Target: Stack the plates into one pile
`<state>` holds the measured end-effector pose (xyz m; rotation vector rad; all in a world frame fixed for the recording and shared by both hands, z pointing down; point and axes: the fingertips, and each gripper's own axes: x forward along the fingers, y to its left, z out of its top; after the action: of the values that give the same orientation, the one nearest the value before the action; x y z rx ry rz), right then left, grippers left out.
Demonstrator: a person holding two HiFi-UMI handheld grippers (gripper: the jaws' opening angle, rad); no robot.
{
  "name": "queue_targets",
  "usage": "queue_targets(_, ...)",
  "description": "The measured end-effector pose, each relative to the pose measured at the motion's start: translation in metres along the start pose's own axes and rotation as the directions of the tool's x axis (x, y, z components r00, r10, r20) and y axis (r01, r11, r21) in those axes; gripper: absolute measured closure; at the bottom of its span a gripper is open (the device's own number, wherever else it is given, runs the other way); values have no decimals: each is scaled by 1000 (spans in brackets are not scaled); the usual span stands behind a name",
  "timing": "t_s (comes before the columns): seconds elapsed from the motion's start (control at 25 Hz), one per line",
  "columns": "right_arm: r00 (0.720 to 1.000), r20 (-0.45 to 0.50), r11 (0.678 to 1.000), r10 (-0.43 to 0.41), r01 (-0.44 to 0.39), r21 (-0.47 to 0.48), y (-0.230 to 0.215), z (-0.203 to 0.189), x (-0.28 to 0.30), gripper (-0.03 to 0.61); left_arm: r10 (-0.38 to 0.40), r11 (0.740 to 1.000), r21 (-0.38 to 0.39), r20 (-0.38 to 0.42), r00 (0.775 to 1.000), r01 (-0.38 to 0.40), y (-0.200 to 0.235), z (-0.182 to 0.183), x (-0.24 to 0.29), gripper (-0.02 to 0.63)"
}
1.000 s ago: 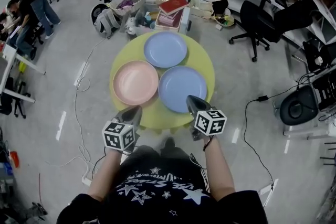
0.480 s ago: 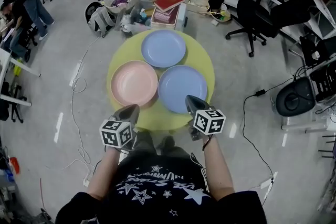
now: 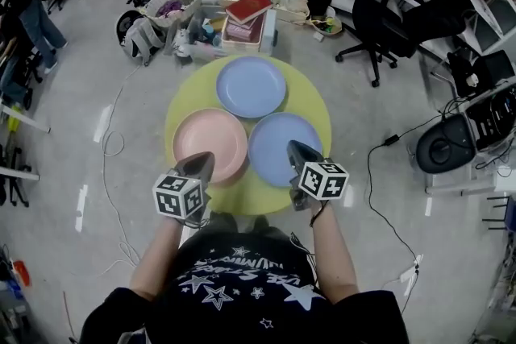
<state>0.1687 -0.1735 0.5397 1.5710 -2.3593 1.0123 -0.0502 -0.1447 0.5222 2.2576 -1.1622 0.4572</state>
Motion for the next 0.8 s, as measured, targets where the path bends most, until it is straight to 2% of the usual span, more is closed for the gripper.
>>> queue_targets(0.4,995,-36,993,-89,91,77,-5,10,48,561,-22,1000,7,-32,999,22,60,18,15,591)
queue_targets(0.64,980,-78,979,-182,188,76,-15,22,71,561,-41,999,5,-41,998,41,87,39,28,591)
queue_targets(0.8,971,-99,965,-218,230,128,-28,22,84,561,-46,999,12,-35,998,46,102,46,40,591)
